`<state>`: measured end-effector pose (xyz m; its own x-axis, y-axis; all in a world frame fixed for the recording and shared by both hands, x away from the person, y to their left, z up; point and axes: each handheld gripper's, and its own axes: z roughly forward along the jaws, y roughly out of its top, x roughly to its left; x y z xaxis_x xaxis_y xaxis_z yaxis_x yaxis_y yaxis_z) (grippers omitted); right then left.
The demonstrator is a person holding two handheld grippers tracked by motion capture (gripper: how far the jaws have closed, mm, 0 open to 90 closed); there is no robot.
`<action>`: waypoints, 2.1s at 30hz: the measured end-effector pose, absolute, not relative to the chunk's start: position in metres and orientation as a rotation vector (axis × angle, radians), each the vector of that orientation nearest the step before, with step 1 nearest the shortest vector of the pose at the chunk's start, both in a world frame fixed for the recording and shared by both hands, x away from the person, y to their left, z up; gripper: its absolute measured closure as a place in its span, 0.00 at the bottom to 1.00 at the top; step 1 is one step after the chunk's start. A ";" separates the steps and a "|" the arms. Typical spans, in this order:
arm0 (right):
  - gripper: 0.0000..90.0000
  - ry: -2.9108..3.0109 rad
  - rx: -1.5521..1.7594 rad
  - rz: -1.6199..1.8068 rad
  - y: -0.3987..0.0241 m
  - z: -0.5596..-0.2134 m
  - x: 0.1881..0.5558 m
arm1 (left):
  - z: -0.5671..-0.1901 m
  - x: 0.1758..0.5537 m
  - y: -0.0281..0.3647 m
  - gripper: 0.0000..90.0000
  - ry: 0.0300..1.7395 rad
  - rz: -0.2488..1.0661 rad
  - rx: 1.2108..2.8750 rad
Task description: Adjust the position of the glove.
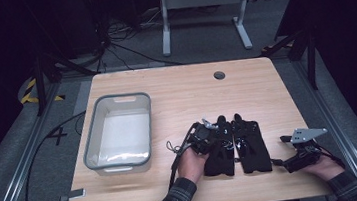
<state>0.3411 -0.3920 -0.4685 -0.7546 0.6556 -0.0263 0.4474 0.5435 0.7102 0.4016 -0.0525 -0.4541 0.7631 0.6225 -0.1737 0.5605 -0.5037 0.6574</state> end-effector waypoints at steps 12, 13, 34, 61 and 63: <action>0.04 2.495 0.918 1.027 -0.392 -0.468 0.341 | -0.443 0.401 -0.038 0.77 0.877 0.134 2.200; 0.04 2.495 0.918 1.027 -0.392 -0.468 0.341 | -0.443 0.401 -0.038 0.73 0.877 0.134 2.200; 0.04 2.496 0.916 1.026 -0.392 -0.468 0.341 | -0.456 0.391 -0.036 0.86 0.912 0.120 2.260; 0.90 2.490 0.868 1.163 -0.381 -0.439 0.365 | -0.424 0.401 -0.027 0.97 0.867 0.056 2.122; 0.93 2.499 0.860 1.157 -0.379 -0.440 0.368 | -0.423 0.402 -0.026 0.97 0.867 0.058 2.118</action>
